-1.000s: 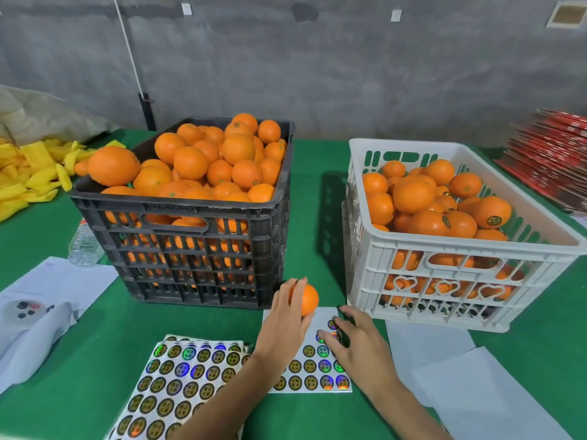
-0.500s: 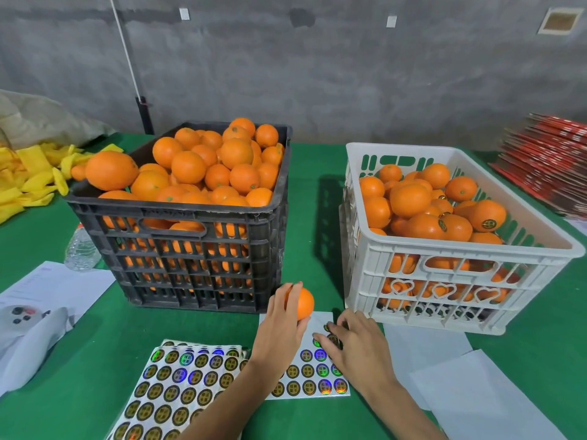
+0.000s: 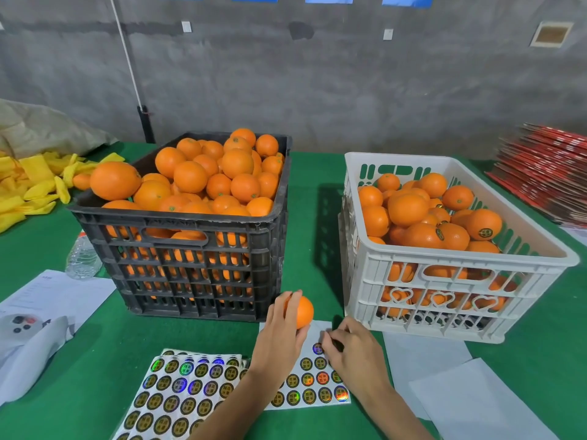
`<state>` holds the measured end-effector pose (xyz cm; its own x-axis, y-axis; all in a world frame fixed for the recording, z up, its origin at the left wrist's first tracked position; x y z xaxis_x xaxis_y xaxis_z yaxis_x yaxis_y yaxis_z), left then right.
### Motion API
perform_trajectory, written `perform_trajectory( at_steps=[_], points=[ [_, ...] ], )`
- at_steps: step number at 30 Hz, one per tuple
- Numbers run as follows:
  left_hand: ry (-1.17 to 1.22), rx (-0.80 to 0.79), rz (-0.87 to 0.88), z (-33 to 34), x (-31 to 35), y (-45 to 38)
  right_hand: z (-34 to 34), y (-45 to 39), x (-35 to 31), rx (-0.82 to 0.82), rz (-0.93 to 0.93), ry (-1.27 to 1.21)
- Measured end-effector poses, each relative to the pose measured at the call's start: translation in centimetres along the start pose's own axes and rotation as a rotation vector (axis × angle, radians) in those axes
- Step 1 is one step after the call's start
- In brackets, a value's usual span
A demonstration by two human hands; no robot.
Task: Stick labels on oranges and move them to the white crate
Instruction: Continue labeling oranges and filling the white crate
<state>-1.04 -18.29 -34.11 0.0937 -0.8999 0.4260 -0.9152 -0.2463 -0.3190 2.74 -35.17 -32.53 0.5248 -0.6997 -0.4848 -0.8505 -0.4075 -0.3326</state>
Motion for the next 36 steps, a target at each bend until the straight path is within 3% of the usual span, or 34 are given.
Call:
perform_trajectory(
  at_steps=[2, 5, 11, 17, 20, 23, 25, 27, 29, 31, 34, 36],
  points=[
    [0.011, -0.003, 0.004, 0.0, -0.1, 0.0, 0.1, -0.3, 0.5, -0.048, 0.120, -0.140],
    [0.045, -0.020, -0.011, -0.1, -0.1, -0.1, -0.6, -0.7, 0.6, 0.013, 0.193, -0.275],
    [0.271, 0.050, 0.016, -2.0, 2.4, -0.5, -3.5, -2.4, -3.9, 0.210, -0.144, 0.029],
    [0.464, 0.293, 0.049, -8.6, 7.0, -3.8, -9.2, -5.8, -8.9, 0.374, -0.258, 0.121],
    [0.475, 0.331, 0.086, -12.0, 8.8, -5.9, -12.3, -7.4, -11.4, 0.429, -0.215, 0.139],
    [0.430, 0.328, 0.227, -15.1, 10.8, -8.1, -14.7, -9.5, -11.7, 0.412, -0.143, -0.074],
    [0.407, 0.254, 0.344, -16.9, 11.8, -9.7, -16.5, -11.4, -11.0, 0.409, -0.095, -0.294],
    [0.305, 0.162, 0.358, -18.8, 11.6, -11.7, -18.0, -13.1, -10.1, 0.455, -0.054, -0.347],
    [0.064, 0.160, 0.273, -21.1, 10.1, -13.7, -18.9, -14.4, -8.9, 0.509, -0.038, -0.268],
    [-0.217, 0.127, -0.001, -23.4, 7.2, -15.4, -19.2, -15.1, -7.3, 0.531, -0.016, -0.228],
    [-0.379, -0.186, -0.528, -25.6, 2.2, -15.0, -18.9, -15.2, -5.5, 0.567, -0.083, -0.144],
    [-0.414, -0.304, -0.588, -26.2, 0.2, -14.8, -18.1, -15.0, -5.0, 0.584, -0.146, -0.090]
  ],
)
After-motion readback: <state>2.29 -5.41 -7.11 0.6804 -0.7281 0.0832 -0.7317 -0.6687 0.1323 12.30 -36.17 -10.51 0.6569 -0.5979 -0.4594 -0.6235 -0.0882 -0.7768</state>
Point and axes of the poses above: each hand's wrist, its own y-axis away from the middle knuckle, its own z-axis out of the palm, x = y × z, the point moved 2 cm from there along -y, towards the middle knuckle, and after that the axes turned 4 degrees about -y, right-handed, at the moved point
